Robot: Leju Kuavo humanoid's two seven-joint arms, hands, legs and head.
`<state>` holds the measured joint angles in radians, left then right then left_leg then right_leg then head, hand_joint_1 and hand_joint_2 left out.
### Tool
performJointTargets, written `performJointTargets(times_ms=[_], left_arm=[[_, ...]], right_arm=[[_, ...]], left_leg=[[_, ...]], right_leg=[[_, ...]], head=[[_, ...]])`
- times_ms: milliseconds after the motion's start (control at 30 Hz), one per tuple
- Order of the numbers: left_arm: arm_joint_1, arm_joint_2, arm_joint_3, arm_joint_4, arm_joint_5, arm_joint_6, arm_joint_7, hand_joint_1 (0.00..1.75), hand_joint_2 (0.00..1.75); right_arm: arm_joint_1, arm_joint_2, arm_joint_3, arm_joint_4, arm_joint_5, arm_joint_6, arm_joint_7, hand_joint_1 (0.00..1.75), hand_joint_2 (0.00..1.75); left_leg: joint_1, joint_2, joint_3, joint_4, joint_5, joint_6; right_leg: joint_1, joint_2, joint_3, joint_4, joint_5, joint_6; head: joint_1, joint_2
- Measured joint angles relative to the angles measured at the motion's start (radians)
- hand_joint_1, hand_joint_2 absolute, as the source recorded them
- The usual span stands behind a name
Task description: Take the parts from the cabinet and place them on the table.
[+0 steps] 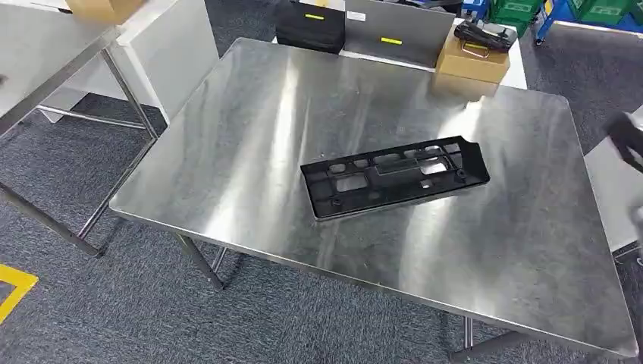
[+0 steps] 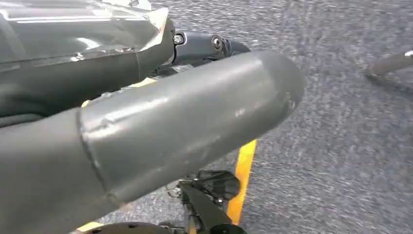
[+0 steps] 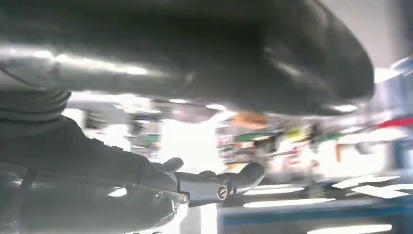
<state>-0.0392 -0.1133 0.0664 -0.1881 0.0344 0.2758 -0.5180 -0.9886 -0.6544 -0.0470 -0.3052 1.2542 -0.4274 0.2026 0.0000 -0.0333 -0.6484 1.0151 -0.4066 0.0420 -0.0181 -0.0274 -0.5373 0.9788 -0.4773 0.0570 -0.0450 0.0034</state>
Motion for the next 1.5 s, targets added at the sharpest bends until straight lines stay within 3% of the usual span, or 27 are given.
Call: performJointTargets(times_ms=[100,200,333,433,633,733,867,1100,1200,1267,1367,1500], left_arm=[[0.003,-0.007,0.022,0.000,0.015,0.015,0.019,0.00,0.00],[0.003,-0.009,0.037,0.000,0.019,0.021,0.031,0.00,0.00],[0.004,-0.013,0.049,0.000,0.013,0.021,0.033,0.00,0.00],[0.004,-0.014,0.052,0.000,0.012,0.021,0.033,0.00,0.00],[0.003,-0.015,0.053,0.000,0.012,0.021,0.033,0.00,0.00],[0.001,-0.016,0.054,0.000,0.012,0.021,0.033,0.00,0.00],[0.001,-0.023,0.062,0.000,0.017,0.022,0.032,0.00,0.00],[-0.001,-0.027,0.070,0.000,0.029,0.025,0.029,0.00,0.00],[-0.004,-0.031,0.071,0.000,0.021,0.029,0.029,0.00,0.00],[-0.008,-0.034,0.073,0.000,0.014,0.031,0.035,0.00,0.00],[-0.008,-0.034,0.076,0.000,0.008,0.035,0.043,0.00,0.00],[-0.012,-0.034,0.075,0.000,0.004,0.041,0.047,0.00,0.00]], right_arm=[[0.170,-0.068,-0.086,0.005,-0.081,-0.134,0.005,0.00,0.00],[0.371,-0.089,-0.201,-0.009,-0.137,-0.240,0.031,0.00,0.00],[0.610,-0.054,-0.446,-0.096,-0.018,-0.242,0.009,0.00,0.00],[0.704,-0.031,-0.612,-0.132,0.011,-0.242,-0.014,0.00,0.00],[0.789,-0.013,-0.766,-0.171,0.030,-0.242,-0.020,0.00,0.00],[0.818,0.007,-0.859,-0.201,0.083,-0.242,-0.063,0.00,0.00],[0.866,0.078,-1.015,-0.278,0.144,-0.242,-0.123,0.00,0.00],[0.900,0.168,-1.154,-0.361,0.212,-0.242,-0.142,0.00,0.00],[0.909,0.250,-1.203,-0.402,0.251,-0.241,-0.122,0.00,0.00],[0.927,0.301,-1.210,-0.411,0.219,-0.242,-0.056,0.00,0.00],[0.929,0.400,-1.242,-0.444,0.287,-0.242,-0.041,0.00,0.00],[0.924,0.500,-1.284,-0.455,0.280,-0.242,-0.010,0.00,0.00]], left_leg=[[-0.001,-0.003,0.001,0.000,-0.003,0.002],[-0.001,-0.003,0.003,0.000,-0.005,0.004],[-0.002,-0.004,0.004,0.000,-0.008,0.003],[-0.002,-0.004,0.004,-0.001,-0.008,0.003],[-0.004,0.001,0.008,-0.001,-0.010,0.003],[-0.005,0.002,0.010,-0.001,-0.011,0.003],[-0.007,0.001,0.011,-0.001,-0.011,0.004],[-0.007,0.005,0.011,-0.001,-0.012,0.005],[-0.006,0.007,0.014,-0.001,-0.014,0.005],[-0.007,0.006,0.015,-0.001,-0.014,0.005],[-0.006,0.010,0.018,-0.001,-0.017,0.003],[-0.005,0.013,0.021,-0.001,-0.018,0.002]], right_leg=[[0.002,-0.001,0.003,-0.001,0.000,0.001],[0.002,0.000,0.005,-0.002,-0.003,0.004],[0.001,-0.001,0.005,-0.002,-0.005,0.006],[0.001,-0.001,0.004,-0.002,-0.006,0.005],[-0.002,0.003,-0.003,-0.002,-0.007,0.005],[-0.005,0.005,-0.002,-0.002,-0.009,0.006],[-0.004,0.004,0.000,-0.002,-0.009,0.007],[-0.004,0.007,-0.001,-0.002,-0.010,0.006],[-0.005,0.008,0.000,-0.002,-0.010,0.006],[-0.005,0.007,0.003,-0.002,-0.013,0.007],[-0.004,0.012,0.004,-0.002,-0.013,0.007],[-0.004,0.013,0.006,-0.002,-0.013,0.006]], head=[[0.000,0.000],[0.000,0.000],[-0.001,0.000],[-0.001,0.000],[-0.001,0.000],[0.000,0.000],[-0.001,0.000],[-0.001,0.000],[-0.001,0.000],[-0.001,0.000],[-0.001,0.000],[-0.001,0.000]])
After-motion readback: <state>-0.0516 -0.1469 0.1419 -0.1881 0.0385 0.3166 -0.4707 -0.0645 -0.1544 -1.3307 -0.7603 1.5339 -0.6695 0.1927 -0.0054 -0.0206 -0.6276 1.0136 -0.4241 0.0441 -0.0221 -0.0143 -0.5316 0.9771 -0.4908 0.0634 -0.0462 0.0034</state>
